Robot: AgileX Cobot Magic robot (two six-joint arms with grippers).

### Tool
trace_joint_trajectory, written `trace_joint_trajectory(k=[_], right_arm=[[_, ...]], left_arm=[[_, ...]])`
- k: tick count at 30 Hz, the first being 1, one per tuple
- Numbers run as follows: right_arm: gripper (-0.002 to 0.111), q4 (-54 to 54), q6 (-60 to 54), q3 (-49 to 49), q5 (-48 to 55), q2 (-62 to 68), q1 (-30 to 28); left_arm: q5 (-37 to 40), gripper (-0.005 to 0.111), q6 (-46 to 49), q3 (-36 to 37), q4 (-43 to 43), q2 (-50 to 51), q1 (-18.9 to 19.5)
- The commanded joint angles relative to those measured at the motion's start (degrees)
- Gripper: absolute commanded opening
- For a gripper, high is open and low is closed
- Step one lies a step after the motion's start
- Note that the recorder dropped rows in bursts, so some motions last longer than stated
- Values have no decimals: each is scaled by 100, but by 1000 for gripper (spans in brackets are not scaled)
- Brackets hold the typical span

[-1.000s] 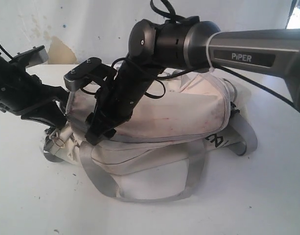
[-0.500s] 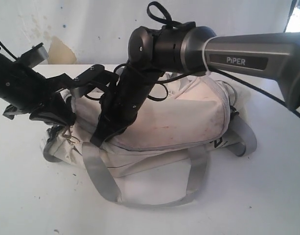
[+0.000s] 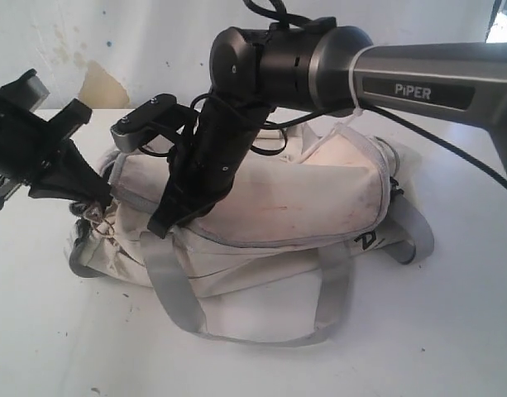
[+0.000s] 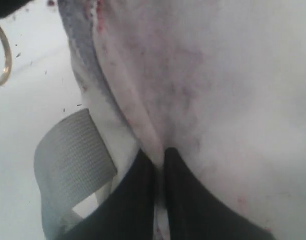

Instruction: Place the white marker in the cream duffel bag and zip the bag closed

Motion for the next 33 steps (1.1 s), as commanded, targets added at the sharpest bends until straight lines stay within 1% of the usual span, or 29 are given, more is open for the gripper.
trace_joint_trajectory(k=[1, 4, 7, 11, 14, 16, 19, 24, 27, 33], right_arm=[[0, -780, 103, 59, 410, 9, -85], [0, -828, 103, 59, 411, 9, -85], [0, -1026, 103, 59, 442, 9, -85], [0, -1256, 103, 59, 513, 9, -85], [0, -1403, 103, 59, 604, 9, -85], [0, -1448, 103, 59, 660, -3, -85], [0, -1557, 23, 59, 684, -14, -85], [0, -1557, -294, 59, 670, -53, -85], [0, -1557, -518, 59, 649, -64, -85], [0, -1586, -854, 59, 662, -64, -85]], left_arm=[[-36, 0, 116, -76, -92, -64, 340], [-177, 0, 116, -76, -145, -56, 456], [-522, 0, 116, -76, -234, -56, 455], [-817, 0, 116, -76, -782, 58, 455], [-866, 0, 116, -76, -1116, 197, 455], [-743, 0, 309, -89, -1099, 282, 469], [-715, 0, 473, -142, -1102, 367, 583], [-837, 0, 780, -142, -1628, 379, 900], [-953, 0, 883, -142, -1971, 379, 1021], [-1513, 0, 883, -142, -2163, 392, 1021]])
